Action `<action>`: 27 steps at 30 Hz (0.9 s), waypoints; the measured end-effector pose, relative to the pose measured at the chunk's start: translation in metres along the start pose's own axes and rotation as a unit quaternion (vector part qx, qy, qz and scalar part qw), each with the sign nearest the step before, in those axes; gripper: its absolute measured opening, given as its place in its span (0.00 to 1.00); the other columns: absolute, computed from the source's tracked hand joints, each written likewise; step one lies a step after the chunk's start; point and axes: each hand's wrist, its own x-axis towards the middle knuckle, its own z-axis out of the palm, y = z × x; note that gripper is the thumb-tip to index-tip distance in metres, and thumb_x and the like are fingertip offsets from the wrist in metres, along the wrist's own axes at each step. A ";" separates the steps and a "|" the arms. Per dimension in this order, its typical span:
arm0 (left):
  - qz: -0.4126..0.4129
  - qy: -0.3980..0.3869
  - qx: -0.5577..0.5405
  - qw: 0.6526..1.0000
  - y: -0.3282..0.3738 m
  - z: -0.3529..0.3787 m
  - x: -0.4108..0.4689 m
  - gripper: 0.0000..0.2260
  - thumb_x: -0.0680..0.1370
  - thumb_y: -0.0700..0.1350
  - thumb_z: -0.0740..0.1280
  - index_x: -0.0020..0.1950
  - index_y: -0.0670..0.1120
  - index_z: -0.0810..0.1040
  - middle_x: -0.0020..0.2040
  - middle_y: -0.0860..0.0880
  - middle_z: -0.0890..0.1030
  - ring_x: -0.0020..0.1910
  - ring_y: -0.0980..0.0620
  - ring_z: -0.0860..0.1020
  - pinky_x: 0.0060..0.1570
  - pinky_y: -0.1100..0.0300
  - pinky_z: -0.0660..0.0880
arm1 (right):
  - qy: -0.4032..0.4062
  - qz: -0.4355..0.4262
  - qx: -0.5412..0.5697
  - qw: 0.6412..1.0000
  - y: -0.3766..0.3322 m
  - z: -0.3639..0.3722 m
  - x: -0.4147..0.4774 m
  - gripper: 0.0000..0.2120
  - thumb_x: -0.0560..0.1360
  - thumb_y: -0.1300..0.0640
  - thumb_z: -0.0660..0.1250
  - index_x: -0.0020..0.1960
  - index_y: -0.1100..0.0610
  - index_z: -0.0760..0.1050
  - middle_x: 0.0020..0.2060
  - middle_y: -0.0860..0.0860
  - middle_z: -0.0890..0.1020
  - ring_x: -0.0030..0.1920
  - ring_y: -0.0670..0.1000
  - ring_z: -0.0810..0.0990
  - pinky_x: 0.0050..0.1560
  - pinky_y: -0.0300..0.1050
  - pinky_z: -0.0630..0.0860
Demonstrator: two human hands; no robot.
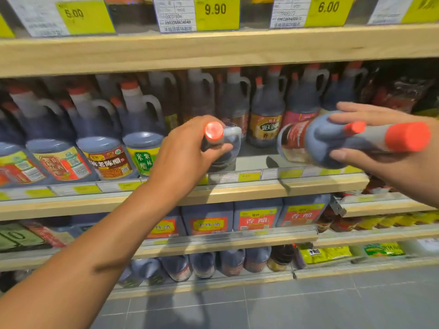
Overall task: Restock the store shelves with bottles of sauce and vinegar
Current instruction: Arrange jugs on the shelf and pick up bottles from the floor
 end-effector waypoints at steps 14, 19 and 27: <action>-0.125 -0.228 0.099 0.960 -0.004 -0.011 0.107 0.27 0.75 0.69 0.69 0.65 0.52 0.78 0.59 0.47 0.82 0.55 0.44 0.80 0.61 0.46 0.77 | -0.048 0.092 0.042 0.994 0.017 0.045 0.101 0.08 0.70 0.46 0.77 0.46 0.49 0.85 0.41 0.37 0.84 0.43 0.36 0.82 0.46 0.38 0.77; -0.150 -0.240 0.028 0.959 -0.011 -0.007 0.110 0.26 0.73 0.68 0.71 0.66 0.55 0.76 0.58 0.49 0.83 0.53 0.45 0.82 0.54 0.44 0.82 | -0.080 0.158 0.044 0.983 0.029 0.050 0.116 0.22 0.68 0.42 0.76 0.23 0.53 0.76 0.17 0.38 0.71 0.22 0.38 0.70 0.24 0.29 0.64; -0.100 -0.084 -0.090 0.987 -0.023 0.011 0.097 0.27 0.72 0.55 0.79 0.67 0.54 0.74 0.60 0.54 0.82 0.57 0.52 0.81 0.60 0.51 0.79 | -0.145 0.274 0.025 0.951 0.022 0.052 0.131 0.23 0.68 0.33 0.75 0.51 0.51 0.85 0.48 0.55 0.87 0.48 0.54 0.85 0.54 0.53 0.82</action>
